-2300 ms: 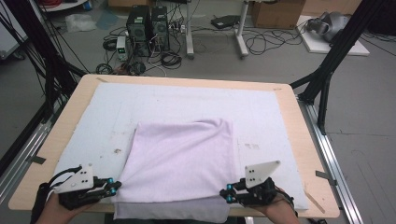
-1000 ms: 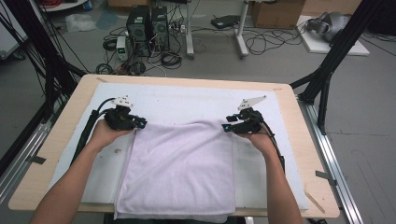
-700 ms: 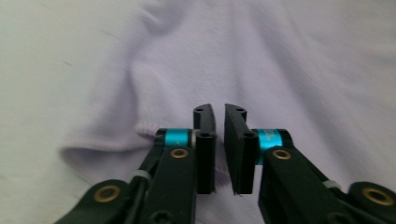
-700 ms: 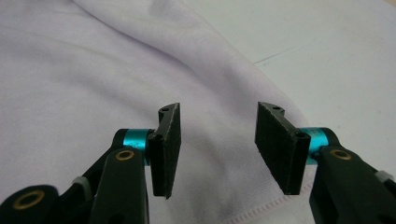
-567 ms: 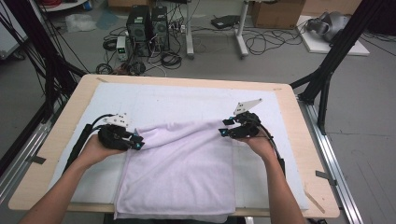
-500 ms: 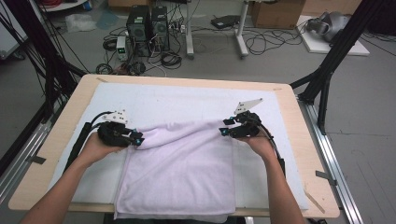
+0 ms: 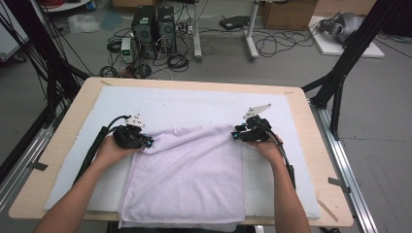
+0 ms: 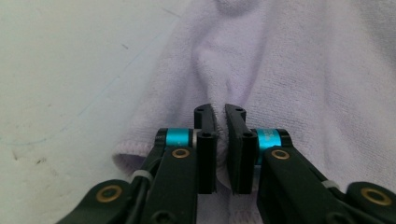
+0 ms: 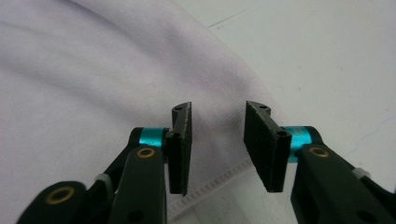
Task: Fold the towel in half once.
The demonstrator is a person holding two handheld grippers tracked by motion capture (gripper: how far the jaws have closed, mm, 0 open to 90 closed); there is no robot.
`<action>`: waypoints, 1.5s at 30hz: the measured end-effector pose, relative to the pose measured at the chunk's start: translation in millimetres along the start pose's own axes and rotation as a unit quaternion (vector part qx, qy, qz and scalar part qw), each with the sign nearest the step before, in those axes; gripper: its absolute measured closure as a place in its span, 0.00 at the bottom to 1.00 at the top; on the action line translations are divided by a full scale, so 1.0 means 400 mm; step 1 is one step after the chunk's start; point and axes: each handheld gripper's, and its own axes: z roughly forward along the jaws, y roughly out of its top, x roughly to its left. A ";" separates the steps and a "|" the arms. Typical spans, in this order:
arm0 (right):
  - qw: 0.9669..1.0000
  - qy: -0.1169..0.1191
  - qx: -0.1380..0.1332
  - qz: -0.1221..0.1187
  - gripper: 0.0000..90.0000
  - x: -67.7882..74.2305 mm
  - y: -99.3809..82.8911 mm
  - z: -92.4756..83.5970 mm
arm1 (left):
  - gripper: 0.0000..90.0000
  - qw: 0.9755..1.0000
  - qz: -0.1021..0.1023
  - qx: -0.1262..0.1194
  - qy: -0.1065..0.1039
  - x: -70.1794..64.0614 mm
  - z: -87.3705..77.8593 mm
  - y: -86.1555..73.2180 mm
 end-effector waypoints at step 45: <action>0.998 -0.048 -0.024 0.040 0.95 -0.072 0.064 -0.030 | 0.95 0.983 -0.115 -0.072 0.127 0.151 0.000 0.072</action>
